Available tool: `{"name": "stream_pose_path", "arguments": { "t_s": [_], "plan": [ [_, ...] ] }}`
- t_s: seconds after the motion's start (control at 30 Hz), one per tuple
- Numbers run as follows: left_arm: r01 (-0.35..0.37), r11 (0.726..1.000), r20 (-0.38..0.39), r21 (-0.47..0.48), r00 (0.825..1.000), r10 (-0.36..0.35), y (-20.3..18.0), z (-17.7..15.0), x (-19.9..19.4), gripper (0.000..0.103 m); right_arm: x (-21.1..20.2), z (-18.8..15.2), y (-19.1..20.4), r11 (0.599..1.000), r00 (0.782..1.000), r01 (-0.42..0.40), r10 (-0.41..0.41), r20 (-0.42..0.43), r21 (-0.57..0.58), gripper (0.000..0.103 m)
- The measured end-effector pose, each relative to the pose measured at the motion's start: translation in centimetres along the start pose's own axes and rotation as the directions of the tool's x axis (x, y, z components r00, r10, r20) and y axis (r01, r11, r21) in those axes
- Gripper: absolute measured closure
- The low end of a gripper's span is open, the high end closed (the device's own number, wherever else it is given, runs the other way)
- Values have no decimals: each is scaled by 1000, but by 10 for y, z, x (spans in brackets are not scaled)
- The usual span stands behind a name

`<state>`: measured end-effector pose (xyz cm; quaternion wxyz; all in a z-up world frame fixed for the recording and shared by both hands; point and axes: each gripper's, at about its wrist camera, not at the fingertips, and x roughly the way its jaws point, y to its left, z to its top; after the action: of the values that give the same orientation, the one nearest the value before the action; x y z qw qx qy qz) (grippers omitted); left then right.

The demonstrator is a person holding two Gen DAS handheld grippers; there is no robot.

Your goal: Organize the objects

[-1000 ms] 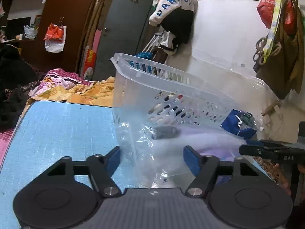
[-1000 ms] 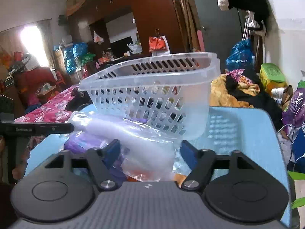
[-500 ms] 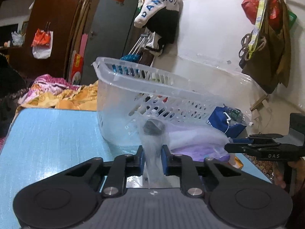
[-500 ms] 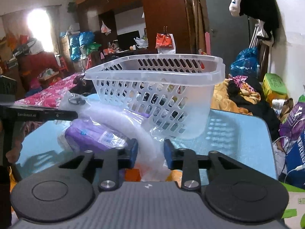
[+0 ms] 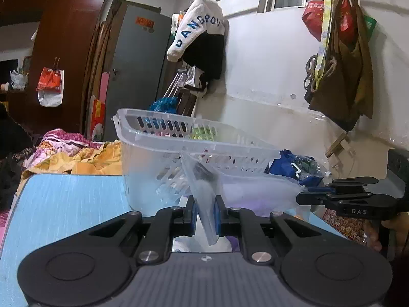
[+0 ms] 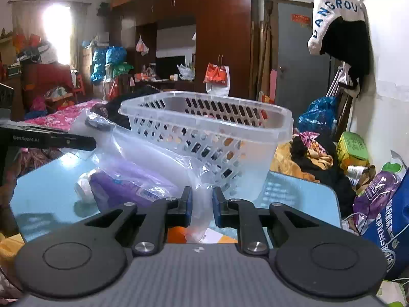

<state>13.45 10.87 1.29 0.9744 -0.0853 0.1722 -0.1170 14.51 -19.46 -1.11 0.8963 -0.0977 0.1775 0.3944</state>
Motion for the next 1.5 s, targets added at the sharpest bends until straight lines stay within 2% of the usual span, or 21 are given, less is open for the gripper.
{"name": "stream_pose_path", "arguments": {
  "t_s": [0.3, 0.57, 0.77, 1.0, 1.23, 1.5],
  "plan": [
    [9, 999, 62, 42, 998, -12, -12, 25, -14, 87, -20, 25, 4, 999, 997, 29, -27, 71, -28, 85],
    [-60, 991, 90, 123, 995, 49, -30, 70, -11, 87, -20, 61, 0, 996, 991, 73, -66, 116, -53, 85],
    [-109, 984, 90, 143, 991, 96, -29, 101, 10, 87, 3, 86, -14, 994, 989, 99, -93, 116, -45, 86],
    [-166, 978, 21, 126, 986, 165, -12, 125, 57, 86, 43, 99, -35, 991, 990, 125, -123, 67, -36, 86],
    [-255, 955, -95, 149, 958, 270, -1, 118, 115, 87, 86, 87, -32, 984, 985, 169, -171, -38, -64, 86],
    [-270, 952, -138, 144, 947, 289, 8, 116, 122, 87, 97, 83, -40, 990, 983, 144, -144, -113, -7, 86]
  ]
}}
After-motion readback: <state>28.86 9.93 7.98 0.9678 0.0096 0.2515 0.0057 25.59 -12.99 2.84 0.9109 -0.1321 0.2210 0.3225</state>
